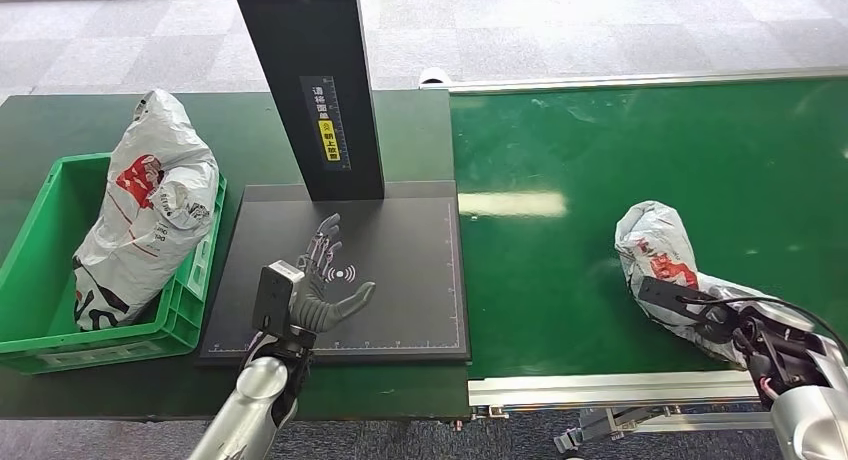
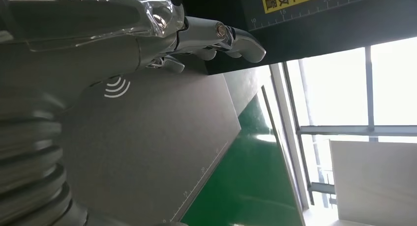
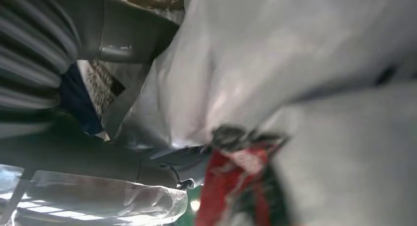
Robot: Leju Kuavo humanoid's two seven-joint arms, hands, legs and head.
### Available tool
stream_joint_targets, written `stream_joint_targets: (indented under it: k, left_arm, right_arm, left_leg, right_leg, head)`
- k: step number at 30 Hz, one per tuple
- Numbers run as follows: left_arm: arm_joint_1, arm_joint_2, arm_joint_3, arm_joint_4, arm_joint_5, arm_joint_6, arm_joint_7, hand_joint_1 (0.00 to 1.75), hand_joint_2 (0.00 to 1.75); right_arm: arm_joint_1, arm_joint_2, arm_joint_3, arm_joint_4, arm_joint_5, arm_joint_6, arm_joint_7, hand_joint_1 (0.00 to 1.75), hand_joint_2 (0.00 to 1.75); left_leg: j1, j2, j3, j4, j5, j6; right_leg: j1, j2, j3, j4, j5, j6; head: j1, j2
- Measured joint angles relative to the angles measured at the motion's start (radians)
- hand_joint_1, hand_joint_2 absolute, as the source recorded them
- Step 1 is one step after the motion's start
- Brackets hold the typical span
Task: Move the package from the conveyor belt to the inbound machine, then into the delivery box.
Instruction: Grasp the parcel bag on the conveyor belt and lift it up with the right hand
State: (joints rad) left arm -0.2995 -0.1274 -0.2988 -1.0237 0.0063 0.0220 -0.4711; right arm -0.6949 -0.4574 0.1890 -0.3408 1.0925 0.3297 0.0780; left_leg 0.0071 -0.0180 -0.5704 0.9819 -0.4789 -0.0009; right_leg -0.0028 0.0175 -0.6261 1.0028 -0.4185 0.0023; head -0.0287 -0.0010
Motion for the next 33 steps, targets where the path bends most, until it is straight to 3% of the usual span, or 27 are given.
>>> stream_joint_targets:
  k: [12, 14, 19, 27, 33]
  left_arm:
    - [-0.002, 0.0, -0.002, -0.002, -0.003, 0.004, 0.0, 0.0, 1.75]
    - [0.004, 0.0, -0.001, -0.015, -0.012, 0.031, -0.007, 0.0, 1.75]
    - [0.053, -0.003, 0.016, -0.137, -0.051, 0.191, -0.09, 0.0, 1.75]
    - [0.1, -0.008, 0.023, -0.287, -0.058, 0.351, -0.214, 0.0, 1.75]
    - [0.109, -0.006, 0.016, -0.412, -0.042, 0.506, -0.229, 0.0, 1.75]
  right_arm:
    - [0.02, 0.007, 0.037, -0.039, -0.011, -0.02, -0.089, 1.75, 1.75]
    - [0.022, 0.018, 0.044, -0.055, -0.036, -0.089, -0.117, 1.75, 1.75]
    - [0.041, 0.072, 0.045, -0.144, -0.139, -0.368, -0.214, 1.75, 1.75]
    - [0.127, 0.132, 0.036, -0.375, -0.2, -0.641, -0.385, 1.75, 1.75]
    - [0.191, 0.168, 0.038, -0.559, -0.217, -0.891, -0.538, 1.75, 1.75]
  left_leg:
    - [0.0, 0.001, -0.001, 0.0, 0.0, 0.0]
    - [0.0, 0.001, -0.001, 0.0, 0.0, 0.0]
    - [0.001, 0.001, 0.0, 0.0, 0.0, 0.0]
    - [0.001, 0.0, -0.001, 0.0, 0.0, 0.0]
    - [0.001, 0.001, -0.001, 0.0, 0.0, 0.0]
  right_leg:
    - [0.0, 0.0, 0.0, 0.0, 0.0, 0.0]
    - [0.0, 0.0, 0.0, 0.0, 0.0, 0.0]
    - [0.001, 0.001, 0.0, 0.0, 0.0, 0.0]
    - [0.001, 0.0, 0.0, 0.0, 0.0, 0.0]
    - [0.001, 0.0, 0.0, 0.0, 0.0, 0.0]
  head:
    - [0.0, 0.0]
    - [0.0, 0.0]
    - [0.0, 0.0]
    - [0.0, 0.0]
    - [0.0, 0.0]
